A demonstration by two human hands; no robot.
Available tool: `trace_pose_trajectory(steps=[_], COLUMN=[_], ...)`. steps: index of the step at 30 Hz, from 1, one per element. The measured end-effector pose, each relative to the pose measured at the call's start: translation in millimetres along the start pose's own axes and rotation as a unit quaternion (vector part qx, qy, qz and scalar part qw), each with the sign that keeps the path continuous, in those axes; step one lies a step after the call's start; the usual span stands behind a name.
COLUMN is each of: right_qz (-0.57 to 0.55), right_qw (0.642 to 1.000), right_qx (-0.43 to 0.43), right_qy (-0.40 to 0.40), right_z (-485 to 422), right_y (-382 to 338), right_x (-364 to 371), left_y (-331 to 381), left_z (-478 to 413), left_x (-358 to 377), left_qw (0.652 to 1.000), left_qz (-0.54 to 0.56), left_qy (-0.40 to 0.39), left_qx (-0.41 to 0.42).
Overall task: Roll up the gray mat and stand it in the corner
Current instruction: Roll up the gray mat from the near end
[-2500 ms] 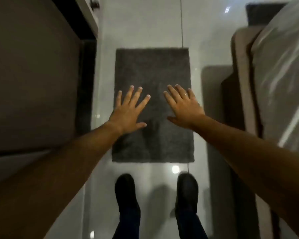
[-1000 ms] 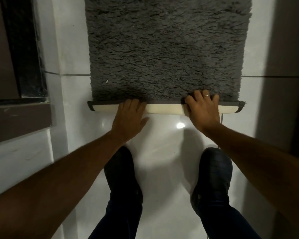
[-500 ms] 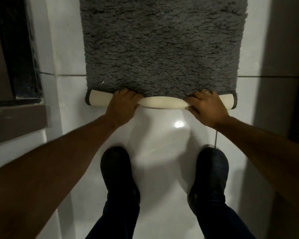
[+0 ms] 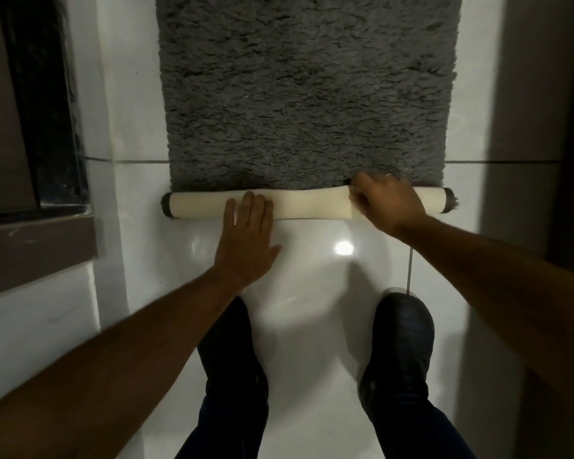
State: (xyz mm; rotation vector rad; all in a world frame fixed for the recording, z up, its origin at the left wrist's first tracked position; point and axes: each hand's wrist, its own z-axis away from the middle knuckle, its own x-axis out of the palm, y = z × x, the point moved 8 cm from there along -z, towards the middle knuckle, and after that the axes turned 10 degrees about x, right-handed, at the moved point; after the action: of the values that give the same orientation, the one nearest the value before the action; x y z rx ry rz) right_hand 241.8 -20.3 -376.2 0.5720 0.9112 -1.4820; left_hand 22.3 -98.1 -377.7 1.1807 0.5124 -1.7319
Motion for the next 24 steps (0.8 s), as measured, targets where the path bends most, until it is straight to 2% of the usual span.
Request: trace_pose_trajectory(steps=[2, 4, 9, 14, 19, 24], right_qz=[0.03, 0.052, 0.114, 0.129, 0.107, 0.106], right_qw=[0.995, 0.99, 0.992, 0.991, 0.992, 0.988], right_qx=[-0.003, -0.03, -0.026, 0.009, 0.001, 0.005], right_qy=[0.09, 0.128, 0.055, 0.04, 0.064, 0.112], right_z=[12.6, 25.6, 12.2, -36.0, -36.6, -36.3], right_y=[-2.1, -8.8, -8.7, -6.9, -6.1, 9.5], right_x=[0.4, 6.4, 26.6, -6.6, -23.6, -35.0], left_y=[-4.7, -15.1, -40.0, -57.1, -73.8, -86.0], left_z=[-1.7, -14.2, -49.4, -60.4, -68.7, -92.8], left_x=[15.3, 13.0, -7.1, -44.1, -39.4, -56.5], left_qw=[0.999, 0.999, 0.998, 0.993, 0.995, 0.995], left_qz=[-0.009, -0.015, -0.022, -0.037, -0.035, -0.054], left_qy=[-0.043, -0.044, -0.043, 0.086, 0.021, 0.042], left_qx=[0.015, 0.029, 0.028, -0.073, -0.093, -0.074])
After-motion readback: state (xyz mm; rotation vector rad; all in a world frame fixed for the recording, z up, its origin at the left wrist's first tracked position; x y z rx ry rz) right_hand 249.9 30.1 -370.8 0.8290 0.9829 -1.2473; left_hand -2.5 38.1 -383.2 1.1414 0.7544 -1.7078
